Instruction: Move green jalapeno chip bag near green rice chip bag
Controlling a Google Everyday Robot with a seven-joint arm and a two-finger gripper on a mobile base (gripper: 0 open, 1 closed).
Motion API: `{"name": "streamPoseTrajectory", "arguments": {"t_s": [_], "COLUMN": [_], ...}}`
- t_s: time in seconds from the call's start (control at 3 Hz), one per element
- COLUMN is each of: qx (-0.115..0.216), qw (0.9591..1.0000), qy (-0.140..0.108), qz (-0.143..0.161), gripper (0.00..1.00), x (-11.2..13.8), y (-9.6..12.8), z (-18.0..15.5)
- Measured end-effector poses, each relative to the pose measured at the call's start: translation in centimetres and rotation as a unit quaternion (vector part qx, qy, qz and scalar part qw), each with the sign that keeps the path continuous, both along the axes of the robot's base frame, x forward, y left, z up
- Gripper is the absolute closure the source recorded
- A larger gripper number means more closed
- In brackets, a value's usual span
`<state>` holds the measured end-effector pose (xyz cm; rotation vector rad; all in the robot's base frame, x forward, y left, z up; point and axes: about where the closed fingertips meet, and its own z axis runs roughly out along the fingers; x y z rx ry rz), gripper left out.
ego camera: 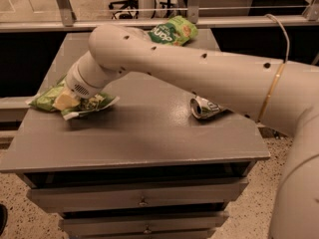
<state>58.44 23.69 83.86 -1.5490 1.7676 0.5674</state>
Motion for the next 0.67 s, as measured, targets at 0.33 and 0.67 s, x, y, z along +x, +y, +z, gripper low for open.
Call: {"name": "streamPoseTrajectory", "arguments": {"t_s": [0.33, 0.67], "qx": [0.003, 0.003], "qw": [0.9996, 0.9985], "qy": [-0.023, -0.049], "qz": [-0.014, -0.025], "gripper": [0.88, 1.0], "x": [1.3, 2.3], "y": [-1.9, -4.1], "z": [2.2, 4.8]}}
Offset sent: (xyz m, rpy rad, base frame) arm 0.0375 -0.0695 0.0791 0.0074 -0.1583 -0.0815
